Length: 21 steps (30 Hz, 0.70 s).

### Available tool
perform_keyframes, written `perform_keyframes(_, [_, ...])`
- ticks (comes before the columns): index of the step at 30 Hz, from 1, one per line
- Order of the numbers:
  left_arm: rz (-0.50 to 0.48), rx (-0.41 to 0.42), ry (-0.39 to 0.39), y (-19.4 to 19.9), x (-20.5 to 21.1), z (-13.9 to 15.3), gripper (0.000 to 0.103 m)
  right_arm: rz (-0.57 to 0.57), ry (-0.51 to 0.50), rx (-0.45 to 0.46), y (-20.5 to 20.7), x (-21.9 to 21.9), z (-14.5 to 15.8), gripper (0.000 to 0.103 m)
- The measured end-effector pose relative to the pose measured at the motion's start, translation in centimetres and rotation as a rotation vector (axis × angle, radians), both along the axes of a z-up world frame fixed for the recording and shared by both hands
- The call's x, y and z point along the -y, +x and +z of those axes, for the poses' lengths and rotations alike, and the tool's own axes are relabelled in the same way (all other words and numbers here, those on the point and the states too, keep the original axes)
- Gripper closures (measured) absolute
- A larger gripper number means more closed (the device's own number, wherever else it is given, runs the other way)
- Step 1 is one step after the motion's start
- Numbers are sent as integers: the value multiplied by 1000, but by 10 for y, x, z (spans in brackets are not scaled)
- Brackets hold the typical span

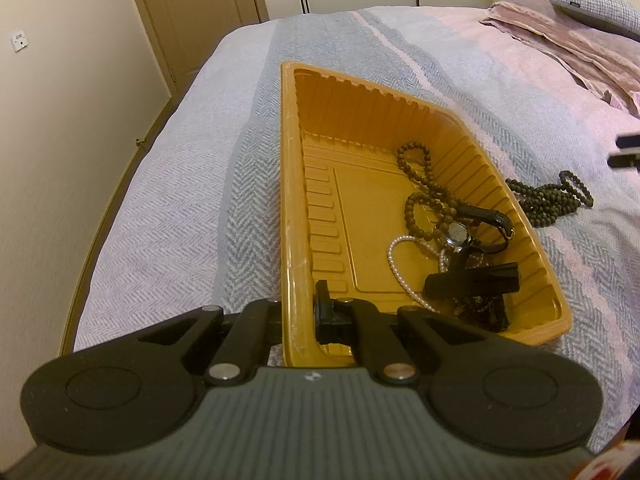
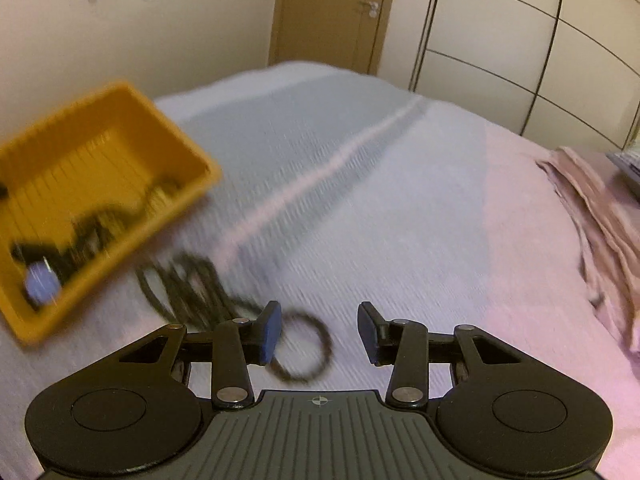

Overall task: Organize jewelry
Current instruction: 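Lower the right gripper onto the dark green bead strands and grasp one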

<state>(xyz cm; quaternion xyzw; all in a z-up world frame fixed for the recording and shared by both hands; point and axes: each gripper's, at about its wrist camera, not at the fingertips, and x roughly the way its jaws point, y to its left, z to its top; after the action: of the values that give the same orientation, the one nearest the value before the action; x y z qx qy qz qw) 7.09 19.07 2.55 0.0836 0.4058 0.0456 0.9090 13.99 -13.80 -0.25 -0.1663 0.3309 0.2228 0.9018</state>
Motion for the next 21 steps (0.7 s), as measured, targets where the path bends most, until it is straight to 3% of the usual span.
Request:
perform_keyframes(6, [3,-3,4,0,1,0,100,5,-62,-62,-6,11,-37,61])
perform_keyframes(10, [3,-7,7,1,1,1,100,84,-75,-66,-8,-2,-48,75])
perform_keyframes(16, [6,-12,6,2,2,0,100,190,-241,-22,-5,-33,-66,82])
perform_keyframes(21, [8,-13,7,2,2,-2,100,227,-312,-9,-4,-42,-77,92])
